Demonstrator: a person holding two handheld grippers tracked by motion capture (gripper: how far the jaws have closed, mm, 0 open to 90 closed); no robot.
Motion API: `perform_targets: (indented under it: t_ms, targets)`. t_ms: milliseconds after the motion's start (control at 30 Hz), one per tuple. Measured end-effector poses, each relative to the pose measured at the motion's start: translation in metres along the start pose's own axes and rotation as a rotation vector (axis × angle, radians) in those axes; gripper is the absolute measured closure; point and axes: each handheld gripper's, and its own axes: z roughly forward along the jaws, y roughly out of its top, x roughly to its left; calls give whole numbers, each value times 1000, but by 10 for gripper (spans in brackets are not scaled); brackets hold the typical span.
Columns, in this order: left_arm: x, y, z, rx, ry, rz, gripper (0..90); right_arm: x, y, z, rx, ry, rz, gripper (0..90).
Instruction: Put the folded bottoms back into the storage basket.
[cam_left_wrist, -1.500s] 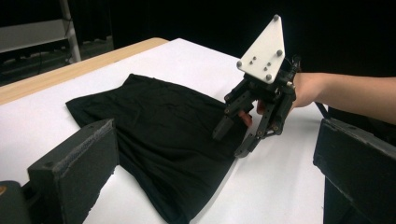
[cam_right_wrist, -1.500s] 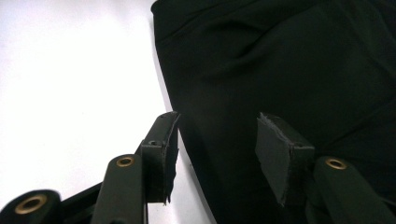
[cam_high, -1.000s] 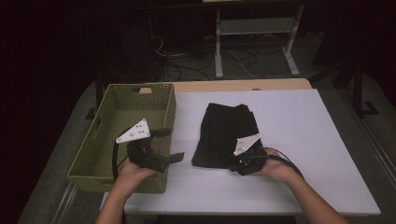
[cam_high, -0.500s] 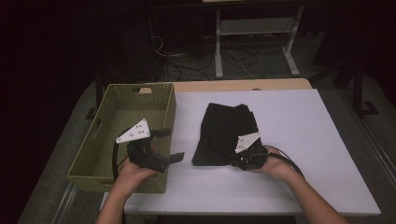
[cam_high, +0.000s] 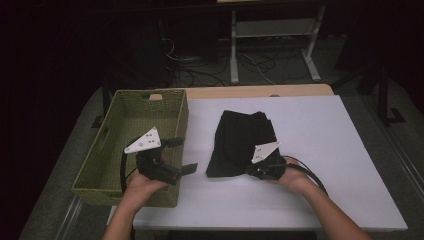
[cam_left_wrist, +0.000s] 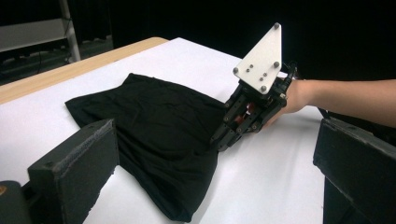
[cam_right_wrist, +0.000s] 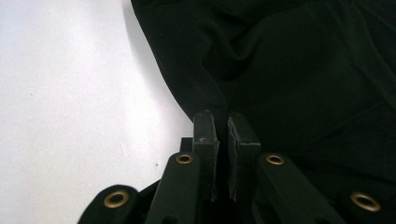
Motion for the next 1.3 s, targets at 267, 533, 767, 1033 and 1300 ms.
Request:
perform_targets:
  t_ms: [267, 533, 767, 1033, 1300]
  targets:
    - [0, 0, 0, -2, -3, -3, 3, -1, 3, -1, 7, 5, -14, 850]
    - [0, 0, 0, -3, -4, -3, 3, -1, 3, -6, -12, 36, 6, 849]
    - [0, 0, 0, -4, -5, -3, 5, 6, 4, -13, -14, 54, -13, 848]
    - [0, 0, 0, -5, -4, -4, 5, 14, 3, -17, 10, 74, -37, 848]
    - [0, 0, -1, -5, -4, -5, 5, 22, -1, -22, 15, 89, -33, 847]
